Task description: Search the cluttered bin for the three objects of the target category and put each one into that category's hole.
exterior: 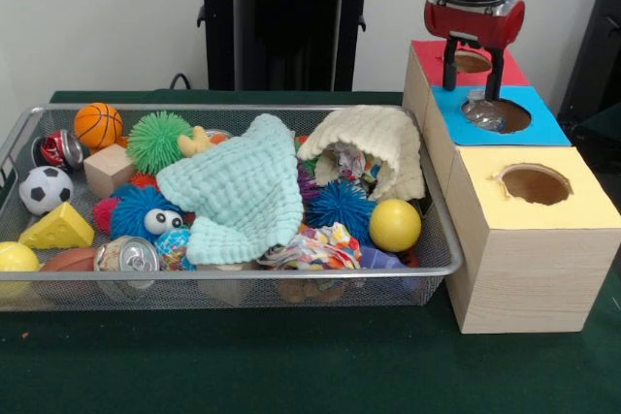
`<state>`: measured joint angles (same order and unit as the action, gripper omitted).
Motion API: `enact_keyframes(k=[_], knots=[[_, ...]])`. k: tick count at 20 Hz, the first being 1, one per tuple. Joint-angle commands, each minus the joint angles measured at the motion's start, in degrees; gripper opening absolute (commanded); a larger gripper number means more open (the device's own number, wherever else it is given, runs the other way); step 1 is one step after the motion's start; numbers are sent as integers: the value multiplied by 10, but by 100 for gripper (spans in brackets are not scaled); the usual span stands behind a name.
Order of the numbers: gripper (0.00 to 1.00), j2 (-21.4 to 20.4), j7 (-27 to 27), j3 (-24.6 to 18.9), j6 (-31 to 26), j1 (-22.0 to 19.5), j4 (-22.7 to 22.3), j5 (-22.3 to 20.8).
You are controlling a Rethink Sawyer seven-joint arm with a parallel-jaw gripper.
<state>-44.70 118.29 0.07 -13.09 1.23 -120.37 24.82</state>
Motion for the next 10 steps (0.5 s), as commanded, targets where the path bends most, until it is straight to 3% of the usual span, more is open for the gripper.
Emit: enact_keyframes(k=[1, 2, 3, 4, 5, 6, 9, 10], knots=[[100, 6, 111, -28, 74, -17, -45, -11], [100, -43, 119, -1, 27, 20, -47, -1], [100, -56, 118, 1, 21, 21, -54, -2], [100, -72, 129, 40, -42, 58, -12, 1], [100, -79, 129, 40, -49, 57, -13, 2], [100, -71, 140, 52, -71, 78, 17, 4], [100, -73, 129, 31, -76, 61, 23, 18], [100, -79, 116, -2, -62, 35, 8, 32]])
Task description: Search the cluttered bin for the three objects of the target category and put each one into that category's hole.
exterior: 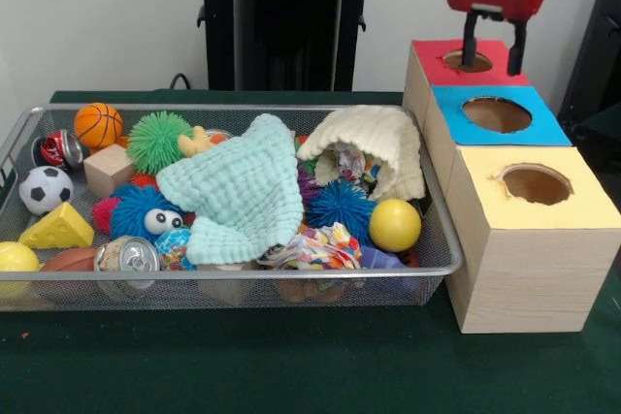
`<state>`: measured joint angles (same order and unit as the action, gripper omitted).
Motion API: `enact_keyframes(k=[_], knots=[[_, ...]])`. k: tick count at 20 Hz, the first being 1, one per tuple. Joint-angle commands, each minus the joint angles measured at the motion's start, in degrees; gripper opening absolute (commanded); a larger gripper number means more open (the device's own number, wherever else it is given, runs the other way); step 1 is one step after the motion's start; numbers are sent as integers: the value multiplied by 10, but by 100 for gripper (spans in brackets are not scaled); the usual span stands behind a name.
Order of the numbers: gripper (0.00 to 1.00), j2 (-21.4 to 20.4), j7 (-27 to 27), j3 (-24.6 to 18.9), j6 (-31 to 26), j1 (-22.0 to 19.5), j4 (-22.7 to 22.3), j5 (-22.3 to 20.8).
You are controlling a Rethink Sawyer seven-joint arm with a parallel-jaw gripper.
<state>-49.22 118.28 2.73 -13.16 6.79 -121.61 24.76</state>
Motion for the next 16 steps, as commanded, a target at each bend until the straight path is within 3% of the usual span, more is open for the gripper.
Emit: enact_keyframes(k=[1, 2, 5, 8, 10, 16], knots=[[100, -38, 112, -36, -56, -26, 15, 37], [100, -42, 101, -59, -46, -47, 5, 44], [100, -47, 93, -68, -32, -56, -2, 40], [100, -40, 102, 13, -58, -5, 41, -3], [100, -37, 95, 41, -68, 8, 55, -19], [100, 7, 45, 108, -80, 9, 95, -70]])
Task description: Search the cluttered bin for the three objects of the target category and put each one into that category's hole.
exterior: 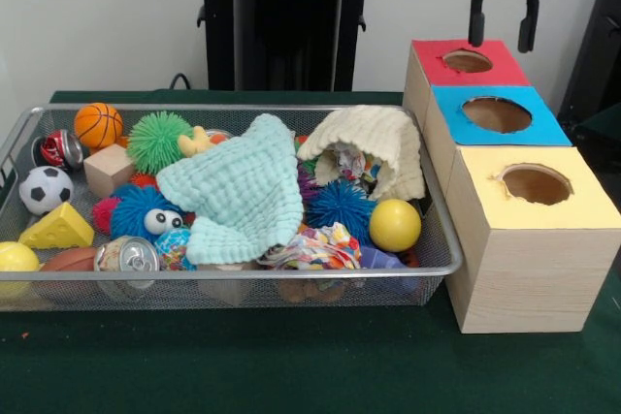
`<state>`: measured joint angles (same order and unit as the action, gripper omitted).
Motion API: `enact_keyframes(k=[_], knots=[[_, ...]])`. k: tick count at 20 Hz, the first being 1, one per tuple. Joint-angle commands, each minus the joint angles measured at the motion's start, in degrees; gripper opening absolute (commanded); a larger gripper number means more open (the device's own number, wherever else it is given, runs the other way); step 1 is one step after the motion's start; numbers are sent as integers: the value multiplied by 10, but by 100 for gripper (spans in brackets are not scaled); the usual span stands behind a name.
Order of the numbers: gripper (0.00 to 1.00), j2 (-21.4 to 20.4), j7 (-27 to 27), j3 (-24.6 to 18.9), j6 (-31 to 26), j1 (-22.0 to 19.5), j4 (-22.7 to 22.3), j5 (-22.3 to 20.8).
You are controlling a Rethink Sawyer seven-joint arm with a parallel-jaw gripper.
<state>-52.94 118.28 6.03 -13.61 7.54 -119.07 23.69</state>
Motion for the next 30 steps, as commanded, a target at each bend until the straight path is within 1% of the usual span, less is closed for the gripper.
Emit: enact_keyframes(k=[1, 2, 5, 9, 10, 11, 12, 16, 19, 23, 26, 30], knots=[[100, 49, 37, 84, -81, -1, 77, -70], [100, 59, 24, 104, -93, 1, 93, -88], [100, 74, -1, 115, -109, -12, 122, -123], [100, 88, -18, 135, -103, -20, 149, -176], [100, 96, -22, 134, -78, -30, 150, -193], [100, 101, -22, 132, -74, -34, 154, -203], [100, 109, -25, 128, -50, -45, 152, -217], [100, 134, -21, 108, 4, -81, 156, -259], [100, 158, -2, 98, 27, -96, 158, -278], [100, 208, 25, 122, 40, -94, 185, -292], [100, 258, 38, 152, 75, -85, 213, -300], [100, 314, 40, 149, 108, -102, 240, -297]])
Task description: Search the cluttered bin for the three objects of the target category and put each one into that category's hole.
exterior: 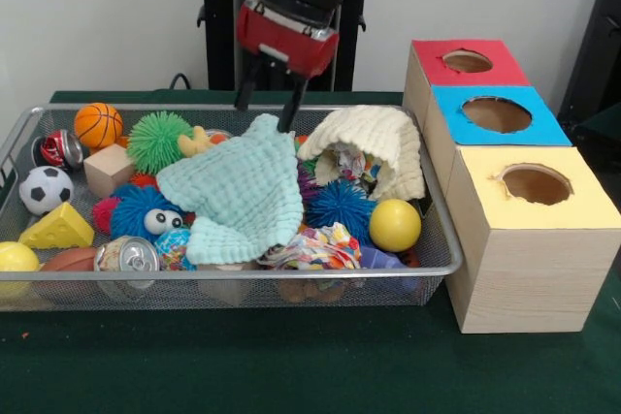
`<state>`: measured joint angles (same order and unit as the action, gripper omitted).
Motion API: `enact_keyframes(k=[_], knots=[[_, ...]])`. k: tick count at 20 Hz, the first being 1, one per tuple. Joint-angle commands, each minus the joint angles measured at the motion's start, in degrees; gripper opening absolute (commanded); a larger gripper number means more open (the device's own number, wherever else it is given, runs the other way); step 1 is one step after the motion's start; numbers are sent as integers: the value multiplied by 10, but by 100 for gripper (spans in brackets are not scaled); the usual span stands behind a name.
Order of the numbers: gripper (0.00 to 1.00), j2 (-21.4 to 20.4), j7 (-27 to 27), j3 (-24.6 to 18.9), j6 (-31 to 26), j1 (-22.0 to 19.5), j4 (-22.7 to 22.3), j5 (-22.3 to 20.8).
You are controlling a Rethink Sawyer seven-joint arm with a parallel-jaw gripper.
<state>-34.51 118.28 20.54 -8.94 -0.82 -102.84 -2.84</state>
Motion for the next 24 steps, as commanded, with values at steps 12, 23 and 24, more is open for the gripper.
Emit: enact_keyframes(k=[12, 23, 24], knots=[[100, 228, 7, -138, -77, -130, 114, 15], [0, 244, 19, -80, 98, -80, 146, -73], [0, 260, 37, -38, 148, -47, 153, -69]])
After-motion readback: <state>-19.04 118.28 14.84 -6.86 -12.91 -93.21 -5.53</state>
